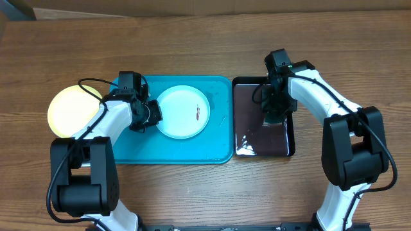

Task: Clean dirty plates on tray and stack at the side
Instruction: 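Dip and wipe the held sponge in the black tray's water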

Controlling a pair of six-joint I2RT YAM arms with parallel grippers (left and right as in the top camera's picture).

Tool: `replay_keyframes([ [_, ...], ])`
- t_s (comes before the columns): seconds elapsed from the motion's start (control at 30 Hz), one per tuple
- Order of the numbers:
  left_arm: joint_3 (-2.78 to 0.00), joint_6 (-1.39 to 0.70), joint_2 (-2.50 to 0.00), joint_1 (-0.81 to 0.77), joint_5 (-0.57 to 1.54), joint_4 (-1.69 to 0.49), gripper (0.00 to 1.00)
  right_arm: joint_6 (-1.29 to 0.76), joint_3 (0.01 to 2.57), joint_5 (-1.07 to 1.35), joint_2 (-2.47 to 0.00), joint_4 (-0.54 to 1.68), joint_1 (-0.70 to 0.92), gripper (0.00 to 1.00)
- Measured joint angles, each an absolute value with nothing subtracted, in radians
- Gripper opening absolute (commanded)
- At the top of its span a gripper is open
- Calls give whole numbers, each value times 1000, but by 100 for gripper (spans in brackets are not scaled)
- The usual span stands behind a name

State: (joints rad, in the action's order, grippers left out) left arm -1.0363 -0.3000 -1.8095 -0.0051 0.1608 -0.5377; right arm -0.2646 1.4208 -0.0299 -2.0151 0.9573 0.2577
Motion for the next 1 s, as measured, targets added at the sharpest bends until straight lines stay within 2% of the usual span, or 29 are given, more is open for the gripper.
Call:
replay_keyframes([
  [0.1,-1036,-300,-1810,-5,161,-538,13,-260,1421,-28,-2015,958,258,25],
  [0.13,-1036,-300,-1810,-5,161,-538,13,-261,1421,-23,-2015,958,258,20],
  [0.2,-1036,-300,-1810,-5,161,-538,13,-259,1421,-11,-2015,957,257,4],
  [0.53,-1036,-300,-1810,-5,161,-538,13,-260,1421,27,-2015,954,257,4],
  [0.77,-1036,-300,-1810,-5,161,-535,13,-257,1583,73,-2004,1145,258,4],
  [1.0,-1036,-300,-1810,-5,161,-533,13,-257,1638,-20,-1837,1218,294,4],
])
